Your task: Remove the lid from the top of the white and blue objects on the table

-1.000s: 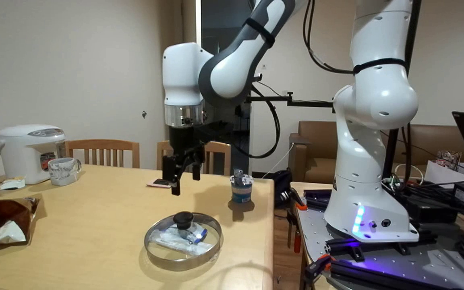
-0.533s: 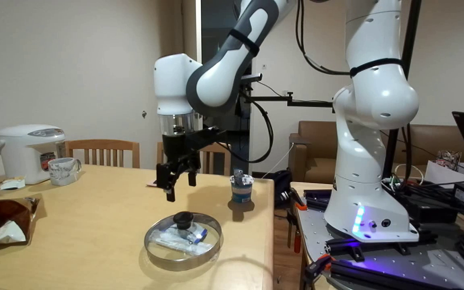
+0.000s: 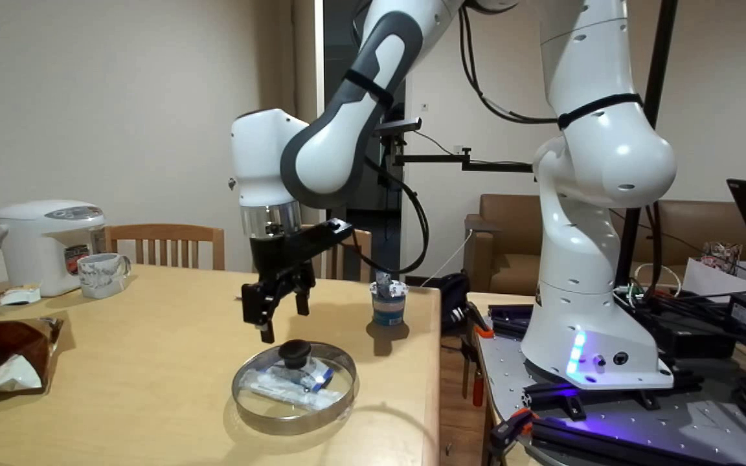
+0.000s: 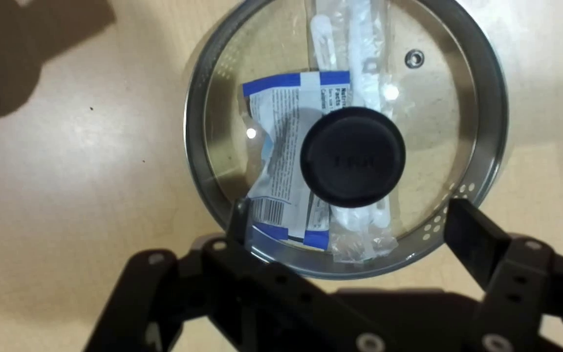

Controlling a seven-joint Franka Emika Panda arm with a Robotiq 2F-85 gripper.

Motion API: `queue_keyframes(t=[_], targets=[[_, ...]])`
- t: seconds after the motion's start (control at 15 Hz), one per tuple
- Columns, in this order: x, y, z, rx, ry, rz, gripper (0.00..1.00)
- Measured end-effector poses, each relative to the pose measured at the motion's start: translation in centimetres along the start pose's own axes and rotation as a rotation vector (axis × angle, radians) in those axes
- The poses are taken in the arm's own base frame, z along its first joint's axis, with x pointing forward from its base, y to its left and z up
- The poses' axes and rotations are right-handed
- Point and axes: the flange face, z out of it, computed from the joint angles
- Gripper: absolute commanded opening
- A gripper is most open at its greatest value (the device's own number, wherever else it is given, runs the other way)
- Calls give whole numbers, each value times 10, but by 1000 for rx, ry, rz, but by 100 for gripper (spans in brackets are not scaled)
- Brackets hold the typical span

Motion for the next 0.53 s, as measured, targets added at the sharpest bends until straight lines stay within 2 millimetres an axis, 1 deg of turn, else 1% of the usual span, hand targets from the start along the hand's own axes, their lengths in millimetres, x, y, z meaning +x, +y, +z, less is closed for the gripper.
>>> queue_keyframes(t=[0.27, 0.53], targets=[[-2, -2, 21, -13, -39, 18, 100], [-5, -6, 36, -11, -75, 42, 100]])
